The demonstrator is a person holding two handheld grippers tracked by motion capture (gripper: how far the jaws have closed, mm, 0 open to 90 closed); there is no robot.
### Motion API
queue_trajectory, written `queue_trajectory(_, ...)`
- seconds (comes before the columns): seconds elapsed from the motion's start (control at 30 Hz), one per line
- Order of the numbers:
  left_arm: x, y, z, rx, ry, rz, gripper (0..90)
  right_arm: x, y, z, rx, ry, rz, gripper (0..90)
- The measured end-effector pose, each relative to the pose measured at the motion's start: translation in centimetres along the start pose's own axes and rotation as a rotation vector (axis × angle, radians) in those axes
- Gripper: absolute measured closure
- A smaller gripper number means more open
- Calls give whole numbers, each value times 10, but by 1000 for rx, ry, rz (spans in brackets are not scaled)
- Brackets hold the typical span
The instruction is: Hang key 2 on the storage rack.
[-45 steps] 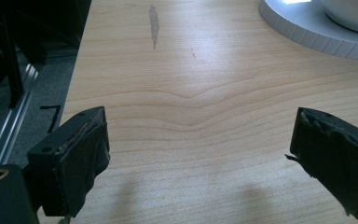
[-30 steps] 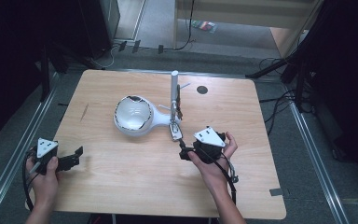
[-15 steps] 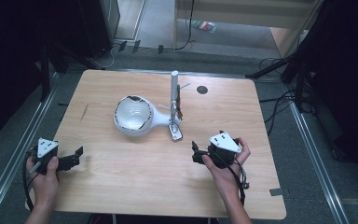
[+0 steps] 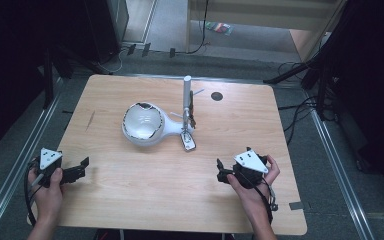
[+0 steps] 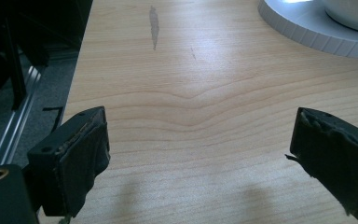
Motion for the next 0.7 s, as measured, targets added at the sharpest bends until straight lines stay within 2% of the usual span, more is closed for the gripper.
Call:
queue_trajectory(0.17,0,0,0,0,1,-2,49,2,-11,11,-32,9,7,0)
queue_trajectory(0.57,1,-1,0,-6,-7,2,49,10,-36,33,-70,33,41,0)
queue_trajectory(0.7,1,-1,0,-6,-6,2,49,9,-43,40,-93,42,28,0)
Point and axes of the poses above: each handheld gripper's, and its own axes: x roughly backward along the jaws, z roughly out of its underside, y roughly to its left, the point moved 8 cm from there along -x, roughly forward along the jaws, and after that the axes turned 15 degrees about y, right-handed, at the moved point
